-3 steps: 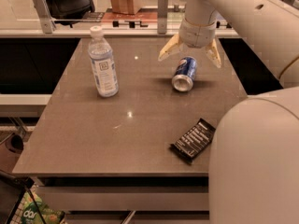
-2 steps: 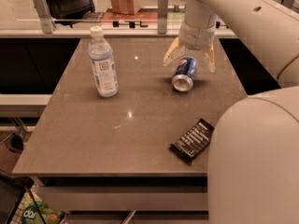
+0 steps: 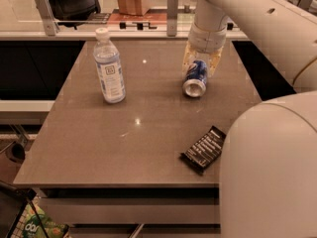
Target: Place pepsi can upright
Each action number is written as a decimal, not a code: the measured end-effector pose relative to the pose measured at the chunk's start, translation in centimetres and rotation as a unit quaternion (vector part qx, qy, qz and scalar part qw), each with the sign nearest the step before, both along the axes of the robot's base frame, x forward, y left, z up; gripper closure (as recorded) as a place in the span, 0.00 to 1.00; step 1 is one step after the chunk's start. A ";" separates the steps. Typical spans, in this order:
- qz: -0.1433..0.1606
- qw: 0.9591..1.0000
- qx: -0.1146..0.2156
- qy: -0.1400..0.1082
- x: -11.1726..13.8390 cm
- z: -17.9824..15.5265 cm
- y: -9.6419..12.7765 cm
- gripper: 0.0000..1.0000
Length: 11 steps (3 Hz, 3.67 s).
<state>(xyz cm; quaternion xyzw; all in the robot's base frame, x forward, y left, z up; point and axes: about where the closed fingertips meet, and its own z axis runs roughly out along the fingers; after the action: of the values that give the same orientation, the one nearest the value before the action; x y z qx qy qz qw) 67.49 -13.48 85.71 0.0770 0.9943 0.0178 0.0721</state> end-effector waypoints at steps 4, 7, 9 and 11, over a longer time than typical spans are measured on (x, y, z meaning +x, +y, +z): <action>-0.011 1.000 0.014 -0.024 0.8 0.0 -0.6 1.00; -0.080 0.982 0.092 -0.148 -1.2 0.7 -5.0 1.00; -0.118 0.960 0.127 -0.220 -0.9 2.2 -9.3 1.00; -0.166 0.940 0.138 -0.265 -1.4 4.1 -12.9 1.00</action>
Offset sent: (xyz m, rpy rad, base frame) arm 0.0028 0.0012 -0.0021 0.0025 -0.0060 0.0010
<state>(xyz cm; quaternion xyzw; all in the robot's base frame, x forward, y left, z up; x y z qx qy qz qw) 66.09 -26.39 89.79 0.2429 0.8999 0.1626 0.3236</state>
